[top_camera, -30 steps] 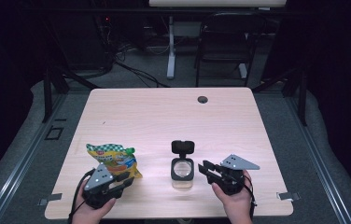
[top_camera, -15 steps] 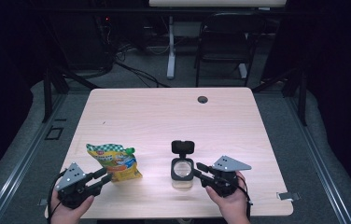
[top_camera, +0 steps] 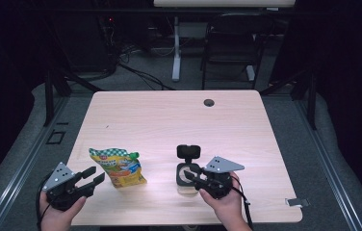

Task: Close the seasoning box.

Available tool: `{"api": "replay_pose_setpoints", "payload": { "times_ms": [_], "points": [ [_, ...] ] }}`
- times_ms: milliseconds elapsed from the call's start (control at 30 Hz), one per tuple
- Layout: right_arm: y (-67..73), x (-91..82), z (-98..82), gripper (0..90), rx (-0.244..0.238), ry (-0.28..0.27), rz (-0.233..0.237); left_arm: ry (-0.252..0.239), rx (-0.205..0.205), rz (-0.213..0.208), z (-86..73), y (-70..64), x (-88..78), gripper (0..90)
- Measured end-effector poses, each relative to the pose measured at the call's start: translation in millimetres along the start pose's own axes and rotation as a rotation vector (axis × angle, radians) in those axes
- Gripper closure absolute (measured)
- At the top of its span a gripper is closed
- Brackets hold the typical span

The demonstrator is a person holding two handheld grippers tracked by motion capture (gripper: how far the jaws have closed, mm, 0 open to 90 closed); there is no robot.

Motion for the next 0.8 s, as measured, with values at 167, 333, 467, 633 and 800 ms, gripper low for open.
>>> {"api": "replay_pose_setpoints", "payload": {
  "times_ms": [167,333,467,633,800],
  "points": [
    [4.3,5.2,5.4,69.3,-0.012,-0.003,0.011,-0.008,-0.003,0.003,1.4,2.5,-0.8,54.9],
    [11.6,18.8,14.9,70.0,-0.036,-0.002,0.034,-0.011,-0.007,0.016,3.8,5.1,-1.7,54.4],
    [18.0,30.9,22.6,71.7,-0.053,-0.003,0.052,-0.012,-0.003,0.020,3.9,5.4,0.3,54.5],
    [24.6,41.3,33.0,72.7,-0.061,-0.010,0.078,-0.007,-0.001,0.024,1.1,6.3,2.8,54.7],
    [36.0,54.8,46.9,74.6,-0.096,-0.012,0.118,0.000,-0.014,0.021,-2.2,7.7,4.5,54.9]
  ]
}}
Point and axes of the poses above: each handheld gripper's, and its own axes: x roughly forward along the jaws, z roughly out of its top, y roughly to its left, the point moved 2 cm from there along x, roughly forward along the jaws, and after that the axes turned 15 degrees about y, right-handed, at the moved point
